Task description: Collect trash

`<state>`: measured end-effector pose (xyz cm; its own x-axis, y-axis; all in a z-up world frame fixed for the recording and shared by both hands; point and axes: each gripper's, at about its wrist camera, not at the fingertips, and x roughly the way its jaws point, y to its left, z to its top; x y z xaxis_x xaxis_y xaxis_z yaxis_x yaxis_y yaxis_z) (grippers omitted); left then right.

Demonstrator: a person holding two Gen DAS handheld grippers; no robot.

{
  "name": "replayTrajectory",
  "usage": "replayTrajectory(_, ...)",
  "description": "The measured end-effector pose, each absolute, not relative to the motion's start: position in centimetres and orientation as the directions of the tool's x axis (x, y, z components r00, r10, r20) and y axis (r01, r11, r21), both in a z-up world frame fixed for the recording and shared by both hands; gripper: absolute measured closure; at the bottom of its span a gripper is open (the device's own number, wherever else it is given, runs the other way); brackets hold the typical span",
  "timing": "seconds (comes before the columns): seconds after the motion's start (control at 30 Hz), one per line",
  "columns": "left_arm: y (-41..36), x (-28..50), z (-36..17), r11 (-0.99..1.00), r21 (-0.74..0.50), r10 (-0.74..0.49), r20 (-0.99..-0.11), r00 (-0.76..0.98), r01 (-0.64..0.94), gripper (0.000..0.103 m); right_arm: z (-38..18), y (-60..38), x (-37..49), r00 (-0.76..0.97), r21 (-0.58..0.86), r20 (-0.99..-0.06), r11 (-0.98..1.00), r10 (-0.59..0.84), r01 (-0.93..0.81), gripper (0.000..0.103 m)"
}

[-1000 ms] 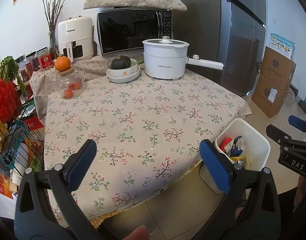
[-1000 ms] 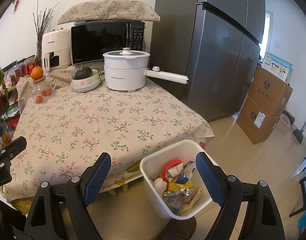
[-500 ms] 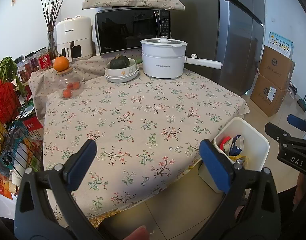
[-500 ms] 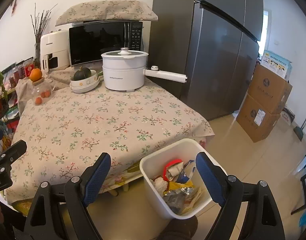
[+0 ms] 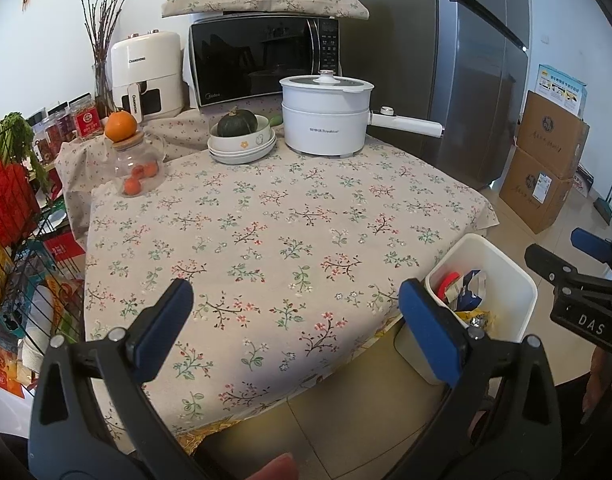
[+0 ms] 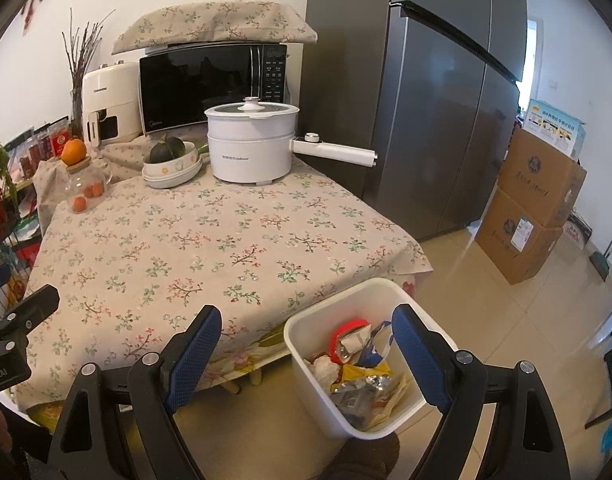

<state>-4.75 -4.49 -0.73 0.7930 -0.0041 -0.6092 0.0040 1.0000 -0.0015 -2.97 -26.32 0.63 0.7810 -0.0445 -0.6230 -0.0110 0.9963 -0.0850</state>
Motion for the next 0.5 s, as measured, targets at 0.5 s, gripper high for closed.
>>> replayTrajectory(0.5, -4.08, -4.11, -0.63, 0.997, -0.069, -0.075, -0.662, 0.746, 0.04, 0.001, 0.88, -25.38, -2.02, 0.779, -0.084, -0.627, 0.996, -0.032, -0.027, 0.014)
